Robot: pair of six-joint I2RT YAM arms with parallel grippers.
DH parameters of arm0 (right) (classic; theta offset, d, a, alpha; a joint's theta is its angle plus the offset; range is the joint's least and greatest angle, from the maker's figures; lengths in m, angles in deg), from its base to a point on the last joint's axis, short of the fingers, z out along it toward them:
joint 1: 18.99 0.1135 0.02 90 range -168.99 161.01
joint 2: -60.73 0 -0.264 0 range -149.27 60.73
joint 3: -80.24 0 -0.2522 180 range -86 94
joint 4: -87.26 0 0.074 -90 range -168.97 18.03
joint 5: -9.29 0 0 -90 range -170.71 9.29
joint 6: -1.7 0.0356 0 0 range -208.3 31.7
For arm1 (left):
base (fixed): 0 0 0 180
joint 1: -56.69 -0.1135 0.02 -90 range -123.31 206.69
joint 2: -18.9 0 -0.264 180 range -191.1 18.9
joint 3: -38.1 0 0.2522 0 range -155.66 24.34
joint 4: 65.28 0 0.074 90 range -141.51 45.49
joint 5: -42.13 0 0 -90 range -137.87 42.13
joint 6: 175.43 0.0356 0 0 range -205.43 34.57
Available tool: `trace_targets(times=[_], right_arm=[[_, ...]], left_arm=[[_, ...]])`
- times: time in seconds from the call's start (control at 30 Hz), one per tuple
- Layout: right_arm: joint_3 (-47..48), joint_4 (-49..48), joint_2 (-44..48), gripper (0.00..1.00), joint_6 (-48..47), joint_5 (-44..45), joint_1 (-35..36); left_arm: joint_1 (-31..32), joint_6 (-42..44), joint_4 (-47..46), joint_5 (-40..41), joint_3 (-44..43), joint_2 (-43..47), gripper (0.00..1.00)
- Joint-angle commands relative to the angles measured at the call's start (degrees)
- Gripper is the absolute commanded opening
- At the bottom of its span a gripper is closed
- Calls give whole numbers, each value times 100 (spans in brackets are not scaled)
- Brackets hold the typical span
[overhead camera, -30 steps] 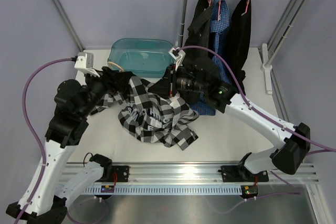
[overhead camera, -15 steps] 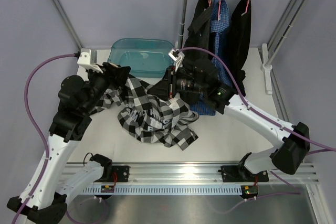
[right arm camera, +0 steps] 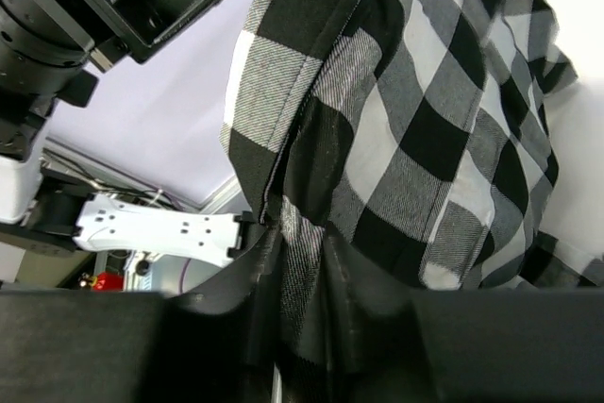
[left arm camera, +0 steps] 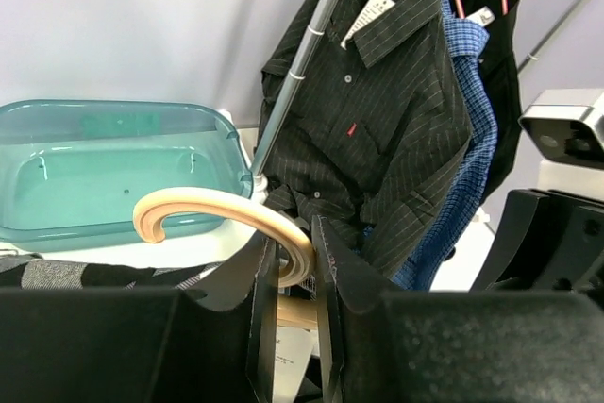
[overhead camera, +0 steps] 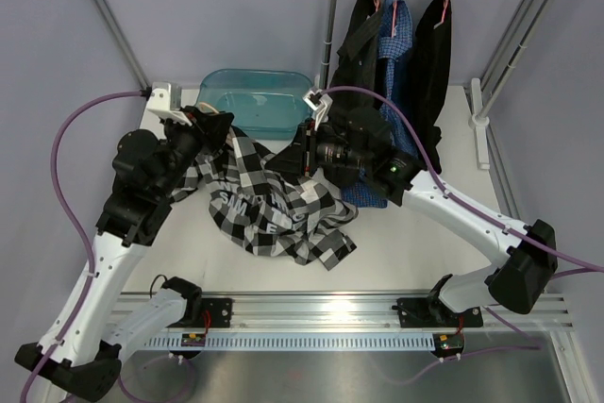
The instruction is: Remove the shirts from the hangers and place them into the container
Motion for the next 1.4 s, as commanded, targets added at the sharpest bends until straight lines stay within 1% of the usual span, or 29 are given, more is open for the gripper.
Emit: trace_targets(times=[0.0,0.03,0.07,0.17,0.2,0.23,0.3,0.47,0.57,0.63,0.7,0.73,0.87,0.9,1.03,1.1,1.37], right_arm=[[48,271,95,36,-467,385,8],[83,541,104,43,-615,465,17],[118,657,138,55,-695,544,17],[364,1193,217,75,-1038,922,17],[434,1351,244,81,-1108,1166,17],[566,1596,296,83,-1231,1291,17],[611,1730,490,87,-1311,1650,17],[488,1766,946,88,-1346,2266,95],[418,1748,974,88,-1338,2364,262],[321,1582,921,88,-1268,2382,508],[242,1407,598,88,-1171,2382,797],[242,1371,596,88,-1136,2382,877],[76,924,-70,86,-689,2355,1142],[-82,574,-150,86,-426,2408,1168],[-145,132,-537,83,-195,2803,1396],[-197,-96,-687,83,-47,3014,1440],[-453,-1134,-1153,82,332,3208,1484]], left_arm=[[2,243,-666,350,4,-108,0],[2,252,-675,482,13,-143,0],[2,235,-692,553,22,-169,0],[2,156,-623,860,39,-240,0],[2,130,-631,1052,83,-231,0],[2,112,-640,1167,135,-196,0],[2,24,-631,1492,294,-135,0],[2,-187,-438,2186,540,-38,0],[-7,-266,-315,2521,566,-29,0],[-7,-275,-271,2618,549,-38,0],[-42,-345,-131,2706,514,-47,0],[-59,-345,-130,2724,505,-47,0],[-77,-398,2,2899,505,-20,0],[-77,-407,19,2935,505,15,0],[-77,-451,116,3137,496,50,0],[-86,-530,169,3216,505,68,0],[-103,-750,169,3243,593,173,0]])
